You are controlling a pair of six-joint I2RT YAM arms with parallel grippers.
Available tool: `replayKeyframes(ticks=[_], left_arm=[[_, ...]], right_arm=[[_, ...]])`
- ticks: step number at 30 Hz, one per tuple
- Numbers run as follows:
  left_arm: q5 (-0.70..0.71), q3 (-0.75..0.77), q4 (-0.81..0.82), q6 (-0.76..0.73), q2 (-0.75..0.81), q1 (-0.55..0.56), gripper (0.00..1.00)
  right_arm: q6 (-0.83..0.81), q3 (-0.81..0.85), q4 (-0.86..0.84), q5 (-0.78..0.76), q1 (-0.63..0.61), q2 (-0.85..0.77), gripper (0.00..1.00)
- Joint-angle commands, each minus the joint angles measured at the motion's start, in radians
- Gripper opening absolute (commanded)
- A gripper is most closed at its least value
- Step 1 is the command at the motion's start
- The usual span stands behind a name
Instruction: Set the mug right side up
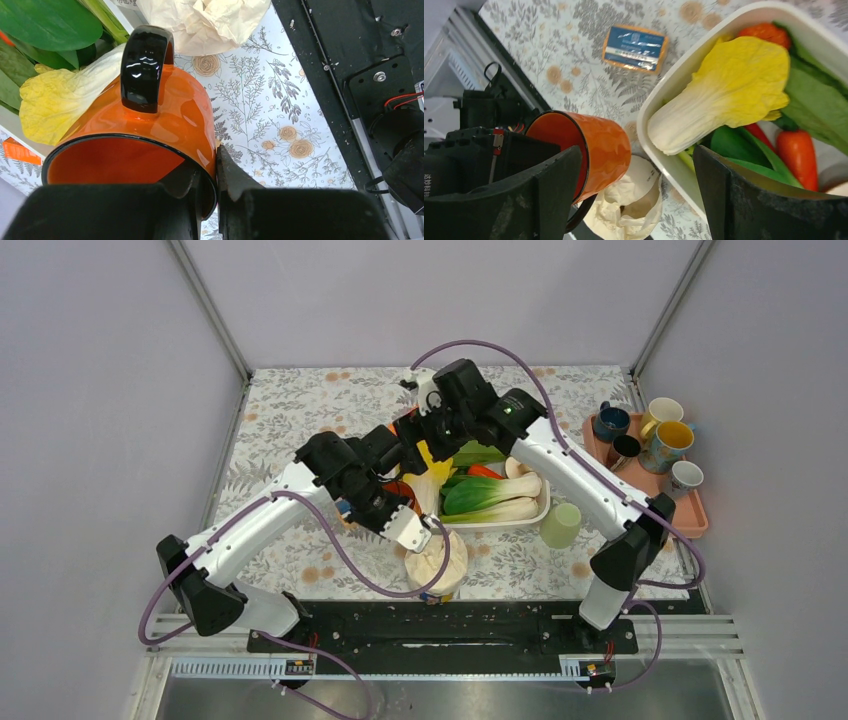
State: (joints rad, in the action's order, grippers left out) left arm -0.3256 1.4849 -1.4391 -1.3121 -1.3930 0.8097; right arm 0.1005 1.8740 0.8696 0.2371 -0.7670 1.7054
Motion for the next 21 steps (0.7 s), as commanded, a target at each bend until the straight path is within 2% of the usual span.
replayKeyframes(ticks=[1,6,15,18,21], left_arm=[[0.042,0.064,0.014,-0.036,0.021,0.023,0.00],[0.048,0.073,0.020,-0.030,0.021,0.028,0.00],[0.070,0.079,0.041,-0.012,0.019,0.043,0.00],[0.073,0.074,0.060,-0.002,0.020,0.044,0.00],[0.102,0.063,0.108,0.033,0.025,0.044,0.00]], right_arm=[[-0.024,0.070,0.076,0.134,-0.036,0.022,0.90],[-0.030,0.034,0.103,0.130,-0.052,0.053,0.85],[-0.046,0.069,0.144,0.024,-0.094,0.147,0.68],[-0.050,0.091,0.143,-0.006,-0.104,0.176,0.49],[-0.049,0.081,0.126,-0.055,-0.104,0.171,0.14]])
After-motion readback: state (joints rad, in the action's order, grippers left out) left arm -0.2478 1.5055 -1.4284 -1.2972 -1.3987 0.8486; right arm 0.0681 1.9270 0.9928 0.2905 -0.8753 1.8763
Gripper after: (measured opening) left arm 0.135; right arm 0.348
